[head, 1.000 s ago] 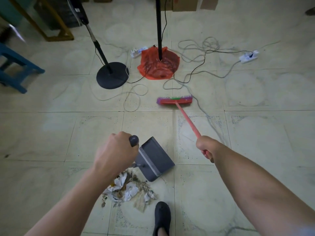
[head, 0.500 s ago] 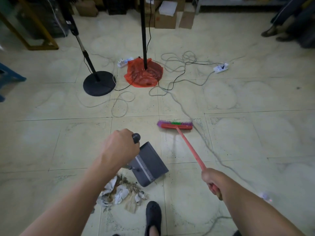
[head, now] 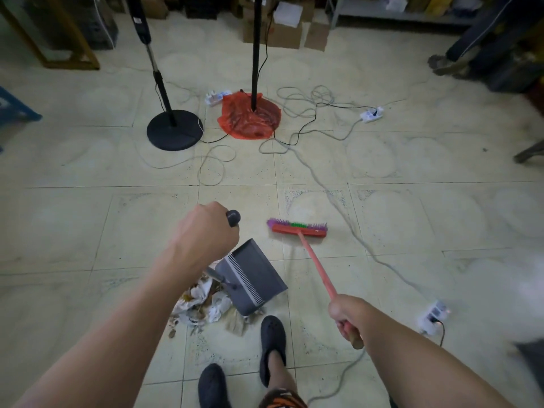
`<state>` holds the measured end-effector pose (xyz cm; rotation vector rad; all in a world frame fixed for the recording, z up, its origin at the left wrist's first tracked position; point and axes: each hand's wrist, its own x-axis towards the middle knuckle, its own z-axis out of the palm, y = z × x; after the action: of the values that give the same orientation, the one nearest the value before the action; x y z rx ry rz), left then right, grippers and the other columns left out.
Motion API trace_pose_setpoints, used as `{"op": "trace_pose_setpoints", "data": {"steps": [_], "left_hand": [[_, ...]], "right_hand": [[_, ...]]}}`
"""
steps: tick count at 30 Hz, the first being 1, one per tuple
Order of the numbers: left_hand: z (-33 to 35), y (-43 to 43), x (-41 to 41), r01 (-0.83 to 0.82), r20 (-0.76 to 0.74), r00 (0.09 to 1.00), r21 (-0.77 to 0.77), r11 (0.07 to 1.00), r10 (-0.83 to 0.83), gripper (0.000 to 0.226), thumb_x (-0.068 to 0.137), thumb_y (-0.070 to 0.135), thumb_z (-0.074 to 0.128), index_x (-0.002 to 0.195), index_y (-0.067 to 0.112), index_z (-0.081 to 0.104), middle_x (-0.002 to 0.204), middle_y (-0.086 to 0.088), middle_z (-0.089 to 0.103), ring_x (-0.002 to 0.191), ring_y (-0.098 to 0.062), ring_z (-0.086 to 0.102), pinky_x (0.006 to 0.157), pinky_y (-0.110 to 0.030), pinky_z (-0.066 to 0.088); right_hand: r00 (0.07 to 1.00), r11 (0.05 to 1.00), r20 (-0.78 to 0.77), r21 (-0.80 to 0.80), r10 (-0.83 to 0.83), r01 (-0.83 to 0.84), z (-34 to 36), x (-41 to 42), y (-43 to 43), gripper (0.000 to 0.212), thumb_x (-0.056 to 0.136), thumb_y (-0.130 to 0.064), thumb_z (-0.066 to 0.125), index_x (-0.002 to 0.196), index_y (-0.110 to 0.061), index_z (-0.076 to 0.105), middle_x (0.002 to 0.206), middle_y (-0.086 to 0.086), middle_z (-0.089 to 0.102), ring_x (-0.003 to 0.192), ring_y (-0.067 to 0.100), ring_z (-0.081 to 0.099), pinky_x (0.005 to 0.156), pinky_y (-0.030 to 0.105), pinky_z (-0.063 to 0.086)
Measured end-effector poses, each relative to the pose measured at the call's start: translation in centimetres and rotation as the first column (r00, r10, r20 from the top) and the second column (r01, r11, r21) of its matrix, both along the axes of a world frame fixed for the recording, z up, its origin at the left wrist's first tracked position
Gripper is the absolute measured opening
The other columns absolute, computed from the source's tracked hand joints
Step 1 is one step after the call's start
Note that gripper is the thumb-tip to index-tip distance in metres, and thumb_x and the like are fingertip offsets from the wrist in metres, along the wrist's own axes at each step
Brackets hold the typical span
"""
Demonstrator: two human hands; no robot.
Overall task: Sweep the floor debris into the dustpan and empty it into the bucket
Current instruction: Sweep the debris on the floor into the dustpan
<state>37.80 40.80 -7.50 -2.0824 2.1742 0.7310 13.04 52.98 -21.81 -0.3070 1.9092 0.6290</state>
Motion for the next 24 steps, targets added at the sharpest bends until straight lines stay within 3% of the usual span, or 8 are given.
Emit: {"op": "trace_pose_setpoints", "data": {"steps": [5,9,11,13,15,17,21,24], "left_hand": [[0.4,3.5,5.6,-0.008,0.006,1.0,-0.011,1.0,0.008,0.033,0.094,0.026,0.046,0.064,0.01,0.045,0.057,-0.006,0.05,0.045,-0.019,0.045,0.041,-0.023,0.029],[0.7,5.6,8.7,-0.005,0.002,1.0,-0.022,1.0,0.005,0.039,0.095,0.029,0.044,0.061,0.01,0.044,0.054,-0.006,0.048,0.044,-0.02,0.043,0.043,-0.023,0.029],[0.8,6.5,10.0,0.0,0.005,1.0,-0.026,1.0,0.0,0.039,0.095,0.029,0.045,0.061,0.01,0.044,0.054,-0.005,0.048,0.044,-0.02,0.042,0.044,-0.023,0.03],[0.8,7.4,11.0,0.021,0.022,1.0,-0.026,0.999,-0.02,0.039,0.094,0.03,0.045,0.061,0.01,0.043,0.056,-0.005,0.049,0.045,-0.02,0.043,0.044,-0.023,0.03],[0.5,7.9,11.7,0.043,0.036,0.998,-0.024,0.999,-0.042,0.038,0.094,0.03,0.047,0.061,0.011,0.043,0.058,-0.006,0.05,0.046,-0.02,0.045,0.044,-0.023,0.031],[0.2,8.2,12.0,0.053,0.031,0.998,-0.016,0.998,-0.052,0.038,0.094,0.029,0.048,0.06,0.012,0.042,0.059,-0.006,0.05,0.047,-0.02,0.045,0.045,-0.024,0.032],[-0.5,8.9,12.8,0.082,0.036,0.996,-0.011,0.997,-0.082,0.038,0.094,0.029,0.047,0.061,0.014,0.039,0.061,-0.006,0.051,0.049,-0.019,0.047,0.045,-0.024,0.032],[-0.8,9.4,13.5,0.085,0.056,0.995,0.016,0.996,-0.086,0.036,0.095,0.029,0.047,0.063,0.015,0.039,0.063,-0.005,0.052,0.051,-0.018,0.048,0.046,-0.024,0.034]], "right_hand": [[0.962,0.962,0.046,0.027,0.27,-0.271,1.6,6.0,3.8,0.037,0.1,-0.009,0.035,0.068,0.002,0.051,0.048,0.006,0.05,0.023,0.006,0.033,0.035,0.015,0.034],[0.954,0.957,0.084,0.029,0.287,-0.29,2.5,9.5,6.8,0.032,0.101,-0.008,0.033,0.074,0.0,0.049,0.031,0.005,0.048,0.019,0.004,0.032,0.028,0.014,0.031],[0.963,0.967,0.097,0.019,0.251,-0.254,2.7,10.9,8.5,0.026,0.101,-0.008,0.031,0.099,-0.002,0.056,0.037,0.008,0.05,0.018,0.004,0.031,0.026,0.013,0.029],[0.964,0.97,0.105,-0.038,0.243,-0.24,2.7,11.9,10.4,0.034,0.099,-0.005,0.033,0.126,0.003,0.052,0.049,0.009,0.054,0.022,0.004,0.033,0.031,0.013,0.032],[0.968,0.974,0.133,-0.115,0.212,-0.197,2.7,12.9,11.9,0.038,0.096,-0.002,0.035,0.131,0.007,0.047,0.061,0.008,0.054,0.035,0.007,0.04,0.047,0.016,0.039],[0.976,0.982,0.17,-0.15,0.14,-0.115,2.5,14.0,13.0,0.036,0.095,-0.003,0.035,0.127,0.008,0.047,0.061,0.008,0.052,0.042,0.01,0.041,0.057,0.022,0.04],[0.961,0.98,0.275,-0.193,0.004,0.052,3.9,16.2,13.5,0.012,0.094,-0.003,0.038,0.092,-0.009,0.048,0.05,0.005,0.049,0.037,0.011,0.041,0.046,0.023,0.038],[0.915,0.947,0.383,-0.225,-0.129,0.228,6.3,16.9,13.0,0.025,0.096,-0.005,0.039,0.073,-0.012,0.046,0.042,0.001,0.041,0.031,0.01,0.038,0.04,0.02,0.036]]}}
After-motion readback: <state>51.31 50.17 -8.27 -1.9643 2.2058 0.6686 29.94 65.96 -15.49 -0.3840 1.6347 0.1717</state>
